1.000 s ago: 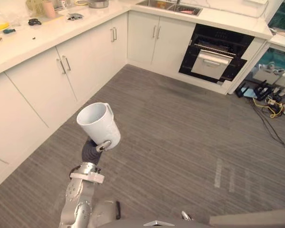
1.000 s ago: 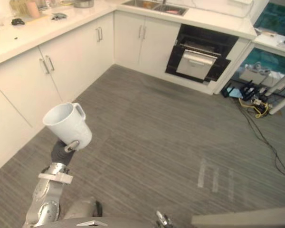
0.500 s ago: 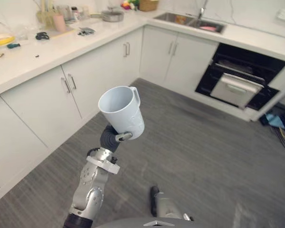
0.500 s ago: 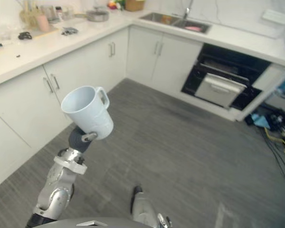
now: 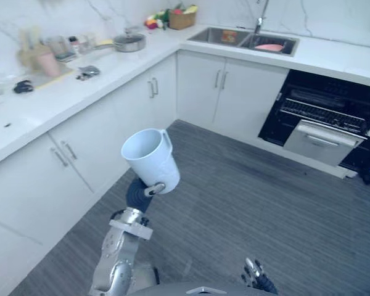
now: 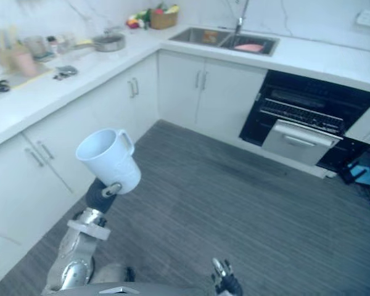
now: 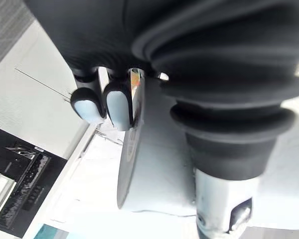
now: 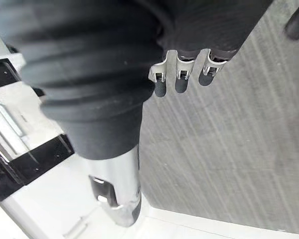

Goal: Walk over to the sink, pick up the cup, carry it to the dishwasher, place the cup inside the dishwasher, then close the dishwasher door

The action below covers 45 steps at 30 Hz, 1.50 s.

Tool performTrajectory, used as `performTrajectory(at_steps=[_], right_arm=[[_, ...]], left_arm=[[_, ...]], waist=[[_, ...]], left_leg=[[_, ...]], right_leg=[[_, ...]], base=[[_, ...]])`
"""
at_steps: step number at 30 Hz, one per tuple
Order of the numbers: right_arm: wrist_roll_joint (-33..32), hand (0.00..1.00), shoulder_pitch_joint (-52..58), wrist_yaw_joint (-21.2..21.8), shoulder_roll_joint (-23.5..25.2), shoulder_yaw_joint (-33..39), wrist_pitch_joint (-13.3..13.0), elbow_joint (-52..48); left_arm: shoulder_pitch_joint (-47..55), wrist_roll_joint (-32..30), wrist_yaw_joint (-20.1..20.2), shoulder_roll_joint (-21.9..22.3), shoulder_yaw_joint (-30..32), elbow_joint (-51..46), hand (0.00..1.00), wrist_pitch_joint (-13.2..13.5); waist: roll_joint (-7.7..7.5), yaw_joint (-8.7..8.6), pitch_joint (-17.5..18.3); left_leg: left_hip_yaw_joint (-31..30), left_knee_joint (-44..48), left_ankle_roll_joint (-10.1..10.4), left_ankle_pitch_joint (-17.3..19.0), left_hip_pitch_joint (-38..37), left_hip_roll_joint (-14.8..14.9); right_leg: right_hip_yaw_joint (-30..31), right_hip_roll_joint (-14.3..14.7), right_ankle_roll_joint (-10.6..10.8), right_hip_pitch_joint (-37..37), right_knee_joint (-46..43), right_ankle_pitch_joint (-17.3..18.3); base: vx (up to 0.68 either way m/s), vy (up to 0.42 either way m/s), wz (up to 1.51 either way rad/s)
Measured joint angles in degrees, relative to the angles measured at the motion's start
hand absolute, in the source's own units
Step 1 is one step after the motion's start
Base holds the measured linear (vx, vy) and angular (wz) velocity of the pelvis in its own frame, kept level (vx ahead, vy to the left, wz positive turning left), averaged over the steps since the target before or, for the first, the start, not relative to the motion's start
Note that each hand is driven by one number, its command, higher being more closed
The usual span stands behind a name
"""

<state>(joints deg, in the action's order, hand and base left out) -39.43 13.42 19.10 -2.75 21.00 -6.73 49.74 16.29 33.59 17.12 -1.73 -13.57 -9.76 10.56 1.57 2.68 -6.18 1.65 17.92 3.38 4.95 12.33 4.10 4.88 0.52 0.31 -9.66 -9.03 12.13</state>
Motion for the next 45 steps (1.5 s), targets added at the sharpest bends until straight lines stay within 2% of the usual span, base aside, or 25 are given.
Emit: performTrajectory(at_steps=[1, 4, 6, 7, 8, 11, 14, 17, 19, 20, 21, 23, 25, 27, 28, 29, 31, 33, 35, 38, 41, 42, 43, 44, 45], right_arm=[[-1.3, 0.00, -0.4, -1.4, 0.2, -0.1, -0.4, 0.1], [-4.3, 0.00, -1.4, -5.7, 3.0, 0.0, -0.6, -0.7], [-5.7, 0.00, -1.1, -7.4, 4.4, 3.1, -0.8, -1.1], [-6.4, 0.00, -0.7, -8.4, 5.7, 4.8, -1.1, -1.1], [-6.5, 0.00, 0.5, -9.0, 6.1, 5.2, -1.3, -0.5], [-6.5, 0.00, 2.0, -9.8, 6.3, 9.6, -2.0, 1.3], [-7.7, 0.00, 2.0, -10.7, 6.5, 10.1, -2.9, 1.1], [-10.3, 0.00, 2.4, -13.2, 6.7, 11.3, -4.7, 0.9], [-13.6, 0.00, 3.1, -13.9, 6.6, 11.2, -6.5, 0.6], [-14.4, 0.00, 3.9, -14.2, 6.5, 10.8, -7.2, -0.6], [-14.4, 0.00, 4.1, -14.3, 5.7, 10.7, -7.4, -2.5], [-14.5, 0.00, 4.2, -14.8, 5.7, 8.5, -7.5, -8.8], [-14.7, 0.00, 4.2, -14.9, 6.2, 8.4, -8.1, -13.4], [-14.7, 0.00, 4.6, -16.7, 6.3, 8.9, -8.8, -17.7], [-14.7, 0.00, 4.7, -16.8, 6.5, 8.5, -9.6, -18.9], [-14.6, 0.00, 4.9, -16.9, 6.6, 8.4, -11.6, -20.8], [-14.7, 0.00, 4.4, -16.9, 6.2, 7.8, -14.7, -23.6], [-14.9, 0.00, 4.3, -17.0, 5.9, 6.1, -17.6, -28.2], [-13.5, 0.00, 2.5, -19.9, 4.8, 2.1, -20.3, -36.4], [-10.1, 0.00, -1.2, -22.3, 3.7, 0.2, -21.0, -40.1], [-9.6, 0.00, -1.1, -21.8, 3.7, -0.2, -21.1, -43.1], [-9.3, 0.00, 0.4, -20.8, 4.9, -0.4, -20.8, -43.8], [-8.1, 0.00, 0.9, -20.6, 5.4, -1.4, -20.0, -44.8], [-7.2, 0.00, 0.5, -20.3, 5.4, -1.9, -19.2, -45.7], [-6.7, 0.00, -0.3, -19.5, 5.7, -2.4, -17.9, -48.3]], left_arm=[[1.0, 0.0, 0.7, -0.2, -0.1, 0.0, 1.00, 0.2], [0.5, -0.1, 1.6, -0.6, 0.0, -1.0, 1.00, 0.3], [-0.8, -0.8, 3.1, -0.8, -0.5, -1.1, 1.00, -0.2], [-2.3, -1.3, 3.7, -1.7, -1.1, -2.1, 1.00, -0.8], [-3.2, -1.4, 4.4, -2.8, -2.5, -3.7, 1.00, -1.3], [-5.4, -3.0, 4.7, -3.5, -7.1, -2.1, 1.00, -1.5], [-8.2, -4.2, 4.4, -4.1, -10.3, 0.0, 1.00, -1.9], [-12.5, -4.4, 4.7, -4.0, -13.8, 0.3, 1.00, -2.7], [-14.1, -4.3, 6.1, -4.1, -13.8, -0.4, 1.00, -3.4], [-13.5, -3.9, 7.0, -4.1, -13.4, -0.9, 1.00, -3.6], [-12.9, -3.9, 7.6, -3.8, -13.0, -1.0, 1.00, -3.9], [-12.8, -4.0, 9.7, -4.1, -12.2, -1.3, 1.00, -3.4], [-13.5, -4.0, 10.0, -3.7, -12.7, -1.4, 1.00, -2.4], [-14.2, -4.7, 9.7, -2.5, -13.9, -1.5, 1.00, -1.5], [-14.3, -4.9, 9.4, -2.0, -14.4, -1.5, 1.00, -1.4], [-14.4, -5.3, 8.4, -1.4, -15.2, -1.8, 1.00, -1.4], [-13.4, -5.3, 7.2, -1.5, -15.6, -2.2, 1.00, -1.4], [-10.6, -5.1, 6.8, -2.3, -14.5, -3.7, 1.00, -1.0], [-7.0, -4.6, 6.9, -2.3, -13.2, -5.5, 1.00, -0.6], [-2.1, -4.5, 6.6, -2.3, -13.3, -5.5, 1.00, -0.2], [2.2, -5.3, 6.1, -2.7, -15.8, -5.5, 1.00, 0.6], [2.7, -6.1, 6.1, -4.3, -16.6, -5.3, 1.00, 1.7], [2.6, -6.8, 5.3, -5.3, -16.5, -5.4, 1.00, 1.9], [2.5, -6.9, 4.9, -5.5, -16.3, -5.4, 1.00, 2.0], [1.8, -7.0, 4.3, -6.0, -16.1, -5.4, 1.00, 2.0]], waist=[[-1.24, 0.62, 0.6], [-3.57, 0.79, 1.1], [-3.62, 0.69, 0.9], [-4.36, 0.31, 0.0], [-4.68, -0.73, -0.3], [-3.20, -3.44, 0.4], [-2.44, -5.04, 0.1], [-1.46, -6.25, -0.5], [-0.81, -6.49, -1.0], [-1.26, -6.50, -0.9], [1.48, -6.15, -1.3], [2.97, -6.57, -1.6], [3.74, -6.92, -1.4], [4.07, -7.61, -1.4], [4.09, -7.74, -1.4], [3.88, -7.74, -1.5], [2.67, -6.44, -2.0], [2.13, -5.43, -1.6], [1.41, -4.00, -1.0], [0.44, -2.82, 0.0], [-0.07, -3.41, 0.1], [-1.88, -3.48, 0.9], [-3.73, -4.11, 2.0], [-3.98, -4.22, 1.8], [-3.78, -3.62, 1.4]], left_leg=[[0.3, 0.4, -2.3, -2.8, -1.1, -1.6], [4.6, 6.2, -3.7, 3.2, -1.2, -1.9], [6.6, 5.6, -4.8, 7.2, -5.6, -2.2], [7.8, 5.0, -5.8, 9.1, -9.6, -3.8], [8.2, 5.4, -7.4, 12.2, -12.9, -5.0], [7.6, 2.5, -8.2, 15.5, -19.7, -5.0], [7.0, -2.2, -6.8, 14.9, -24.3, -4.8], [5.2, -4.1, -4.3, 16.7, -29.4, -2.4], [6.3, -2.6, -1.4, 19.3, -34.0, -0.2], [8.2, -0.5, 0.1, 20.2, -36.1, -0.2], [10.6, 2.4, 0.8, 20.8, -37.5, 2.4], [14.7, 10.5, 0.7, 16.9, -37.5, 4.6], [14.7, 18.2, 1.6, 8.9, -36.1, 6.0], [12.0, 31.4, 3.5, -11.8, -30.1, 8.9], [10.2, 36.4, 4.4, -15.3, -27.1, 9.4], [7.5, 47.7, 3.2, -12.9, -19.1, 10.1], [6.7, 55.3, -0.2, -3.8, -8.9, 10.5], [8.0, 50.2, -1.4, 3.8, -3.3, 10.5], [8.8, 30.5, -1.3, 10.4, 0.6, 8.2], [0.5, 4.9, 0.6, 7.8, -0.4, 1.9], [-4.6, -7.4, 2.0, -5.0, 0.4, -1.5], [-2.9, -7.6, 1.0, -9.7, -1.0, -3.1], [-1.1, -6.0, -0.9, -7.6, -1.4, -4.0], [-0.7, -3.1, -1.5, -5.8, -0.9, -3.6], [0.2, 10.1, -4.8, -1.6, 3.0, -2.0]], right_leg=[[1.6, -1.5, 1.5, -0.8, 0.1, 1.6], [-0.1, -4.1, 2.6, -0.7, -3.3, 2.1], [-1.6, -4.8, 6.3, 3.5, -18.1, 3.0], [-1.8, -7.1, 9.1, 9.4, -35.5, -0.2], [-1.8, -8.6, 7.3, 15.8, -52.1, -5.2], [-5.9, -7.6, 2.5, 27.1, -65.9, -3.1], [-12.3, -7.3, 1.9, 31.1, -54.4, 0.3], [-21.6, -5.9, -0.2, 30.6, -30.8, 0.8], [-25.4, -4.4, -1.2, 29.5, -13.0, -8.2], [-28.8, -5.1, -6.1, 28.1, -12.4, -16.9], [-29.5, -3.5, -8.0, 27.7, -16.3, -13.6], [-27.0, -1.9, -9.6, 28.6, -24.8, -5.9], [-25.4, 0.4, -8.7, 27.0, -26.6, -1.6], [-22.4, 4.0, -7.8, 22.4, -24.3, 1.5], [-21.5, 4.9, -8.0, 21.1, -23.1, 1.8], [-20.1, 6.7, -8.2, 18.5, -20.3, 2.1], [-16.0, 8.9, -8.2, 12.1, -14.0, 2.0], [-11.6, 9.8, -8.3, 6.9, -9.1, 2.2], [-3.4, 9.5, -7.1, 4.1, -7.5, 2.7], [5.6, 7.5, -4.4, 2.0, -7.7, 4.4], [10.2, 4.1, 1.1, -3.0, -7.4, 7.4], [10.5, 1.6, 3.8, -4.7, -7.9, 9.1], [10.9, -0.7, 6.4, -4.0, -9.6, 8.2], [11.0, -0.8, 6.8, -4.0, -10.0, 6.4], [10.8, 0.1, 6.2, -5.2, -10.3, 1.6]], base=[[0.66, 0.302, -0.84], [0.56, 0.201, -0.59], [0.39, 0.162, -0.55], [0.36, 0.149, -0.34], [0.37, 0.105, -0.25], [0.42, 0.094, 0.03], [0.46, 0.019, 0.19], [0.59, -0.072, 0.34], [0.69, -0.164, -0.04], [0.64, -0.161, -0.43], [0.61, -0.155, -0.61], [0.58, -0.166, -0.73], [0.52, -0.181, -0.70], [0.51, -0.154, -0.63], [0.42, -0.083, -0.55], [0.41, -0.088, -0.59], [0.45, -0.095, -1.00], [0.44, -0.043, -1.28], [0.44, 0.067, -1.61], [0.53, 0.201, -1.71], [0.66, 0.307, -1.01], [0.67, 0.270, -0.60], [0.78, 0.312, -0.58], [0.63, 0.246, -0.68], [0.54, 0.269, -0.65]])
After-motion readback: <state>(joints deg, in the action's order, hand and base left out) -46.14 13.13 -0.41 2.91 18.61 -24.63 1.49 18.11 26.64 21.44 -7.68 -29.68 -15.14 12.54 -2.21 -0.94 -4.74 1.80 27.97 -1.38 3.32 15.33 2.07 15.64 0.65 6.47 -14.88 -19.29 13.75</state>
